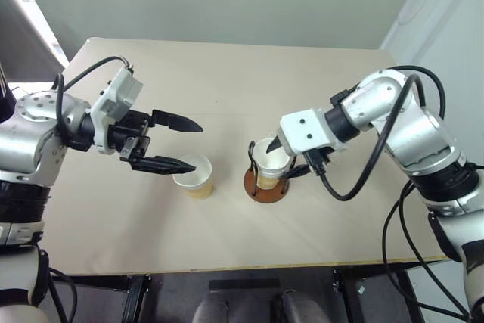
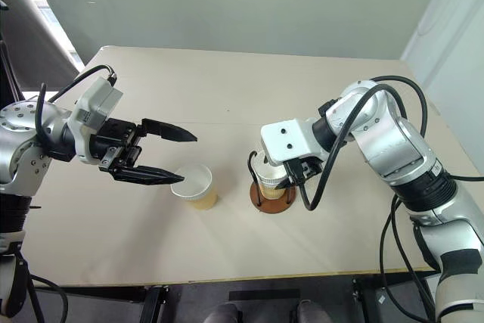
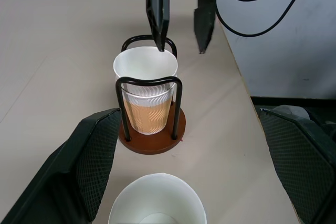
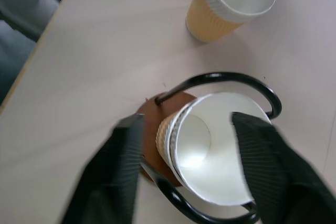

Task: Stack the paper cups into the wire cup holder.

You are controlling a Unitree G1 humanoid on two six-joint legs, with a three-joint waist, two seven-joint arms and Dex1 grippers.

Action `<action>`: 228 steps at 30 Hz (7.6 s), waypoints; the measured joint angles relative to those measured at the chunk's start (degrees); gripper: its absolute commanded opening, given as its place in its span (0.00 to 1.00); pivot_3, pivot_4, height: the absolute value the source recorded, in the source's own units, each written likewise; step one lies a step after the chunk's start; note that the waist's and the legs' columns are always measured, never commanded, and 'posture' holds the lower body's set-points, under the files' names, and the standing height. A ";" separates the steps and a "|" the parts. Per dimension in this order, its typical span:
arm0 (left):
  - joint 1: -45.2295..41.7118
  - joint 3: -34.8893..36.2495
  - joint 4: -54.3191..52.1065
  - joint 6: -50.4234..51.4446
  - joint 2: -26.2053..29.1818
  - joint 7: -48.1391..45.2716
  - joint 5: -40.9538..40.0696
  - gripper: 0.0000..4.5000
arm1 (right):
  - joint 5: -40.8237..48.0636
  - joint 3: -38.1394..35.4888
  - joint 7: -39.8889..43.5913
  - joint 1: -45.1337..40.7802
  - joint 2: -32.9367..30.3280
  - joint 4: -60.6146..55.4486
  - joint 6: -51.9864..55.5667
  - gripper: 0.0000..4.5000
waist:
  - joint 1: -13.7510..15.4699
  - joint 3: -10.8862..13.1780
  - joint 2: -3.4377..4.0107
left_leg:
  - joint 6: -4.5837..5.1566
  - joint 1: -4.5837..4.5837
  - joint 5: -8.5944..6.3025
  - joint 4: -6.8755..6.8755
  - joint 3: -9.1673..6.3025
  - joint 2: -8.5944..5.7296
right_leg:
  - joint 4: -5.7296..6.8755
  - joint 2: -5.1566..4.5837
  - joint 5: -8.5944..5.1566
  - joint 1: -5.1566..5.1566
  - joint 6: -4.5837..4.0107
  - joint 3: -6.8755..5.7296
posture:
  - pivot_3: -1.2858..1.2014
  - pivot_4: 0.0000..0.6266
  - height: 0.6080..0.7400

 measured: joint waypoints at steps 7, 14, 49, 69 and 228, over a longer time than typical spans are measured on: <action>2.25 -0.59 -1.46 -0.16 4.44 -0.02 -0.16 1.00 | 7.75 -9.17 -7.28 -2.01 4.59 0.44 14.01 0.63 | -0.11 0.00 0.00 | -0.02 0.00 0.01 -0.09 0.02 0.01 | 0.00 0.02 -0.02 -0.10 -0.03 0.02 | 0.52 0.24 1.00; 5.66 -6.54 -3.76 -6.94 12.44 -0.02 1.74 1.00 | 17.72 -15.70 -10.94 -3.51 4.73 -1.80 25.62 0.63 | 0.04 -0.01 0.04 | -0.07 0.02 0.04 -0.42 -0.03 0.02 | -0.05 0.02 -0.11 -0.18 -0.18 0.00 | 0.52 0.24 1.00; 7.95 -13.97 1.44 -29.72 6.75 -0.07 18.90 0.70 | 26.79 -16.55 -16.74 -1.25 -3.14 -4.77 27.26 0.64 | -0.16 -0.02 0.05 | -0.06 0.01 0.04 -0.40 0.00 0.01 | 0.08 0.01 -0.12 -0.23 -0.21 0.00 | 0.52 0.24 1.00; -5.59 -12.48 8.03 -20.48 -0.21 -0.34 15.99 0.00 | 25.91 -15.20 -14.02 2.95 -10.35 -4.69 25.15 0.64 | 0.06 -0.05 0.03 | -0.06 -0.08 0.03 -0.26 0.01 -0.01 | 0.10 -0.03 -0.12 -0.21 -0.21 -0.05 | 0.52 0.24 1.00; 11.31 16.01 -0.12 0.03 -18.79 29.50 6.25 0.99 | 13.34 -23.67 -35.76 24.47 1.58 18.91 -0.35 0.64 | 1.17 -0.08 0.09 | 0.10 -0.14 0.03 0.44 -0.12 -0.54 | 0.14 -0.24 0.09 0.07 0.34 0.05 | 0.52 0.24 1.00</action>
